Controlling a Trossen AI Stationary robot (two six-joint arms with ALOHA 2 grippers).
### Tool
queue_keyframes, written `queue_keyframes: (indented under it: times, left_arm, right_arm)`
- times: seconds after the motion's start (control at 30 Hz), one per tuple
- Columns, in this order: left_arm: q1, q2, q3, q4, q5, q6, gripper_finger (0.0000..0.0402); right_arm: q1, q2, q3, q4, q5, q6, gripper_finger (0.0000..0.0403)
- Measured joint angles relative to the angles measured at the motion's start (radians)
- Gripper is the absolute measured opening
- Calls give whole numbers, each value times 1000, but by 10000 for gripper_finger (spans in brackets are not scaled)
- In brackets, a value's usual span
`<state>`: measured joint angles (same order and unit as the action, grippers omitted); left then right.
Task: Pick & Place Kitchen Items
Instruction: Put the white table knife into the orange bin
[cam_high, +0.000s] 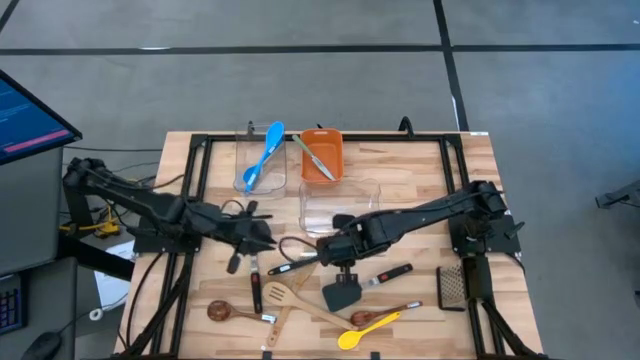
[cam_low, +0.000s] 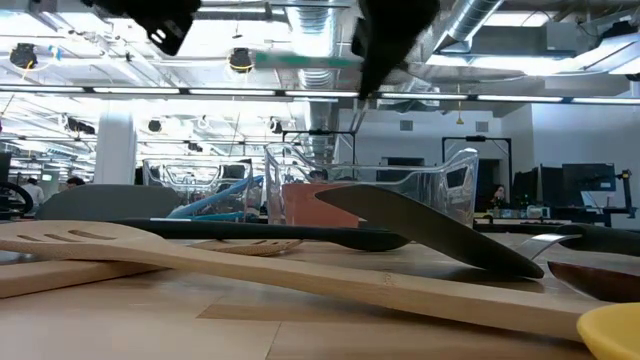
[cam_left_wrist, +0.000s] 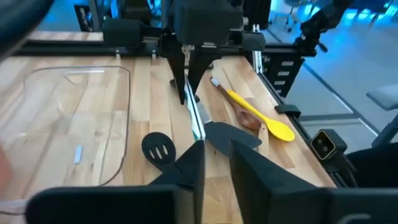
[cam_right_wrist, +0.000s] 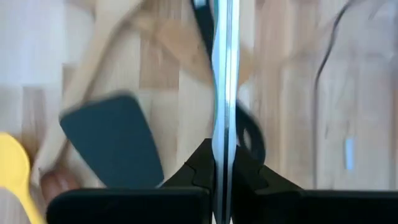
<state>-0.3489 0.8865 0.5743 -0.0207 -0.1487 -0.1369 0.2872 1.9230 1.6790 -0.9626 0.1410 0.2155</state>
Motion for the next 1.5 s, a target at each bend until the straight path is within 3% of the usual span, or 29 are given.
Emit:
queue_keyframes:
  times: [0.13, 0.33, 0.57, 0.8, 1.03, 1.5]
  left_arm:
    - [0, -119, -74, 4, 0, 0, 7]
    - [0, -277, -171, -2, 0, 2, 3]
    - [1, -380, -216, -5, -2, 34, 1]
    - [1, -395, -245, -2, -3, 36, 1]
    - [1, -393, -259, -4, -68, 26, 1]
    - [1, -394, -259, 1, -80, 25, 2]
  right_arm:
    - [-44, -27, 0, 49, 2, -58, 12]
    - [-152, -47, 2, 136, -17, -145, 12]
    - [-303, -47, 13, 240, -39, -200, 12]
    - [-414, -47, 12, 406, -40, -254, 12]
    - [-494, -47, 12, 594, -69, -275, 12]
    - [-642, 25, 12, 845, -113, -102, 12]
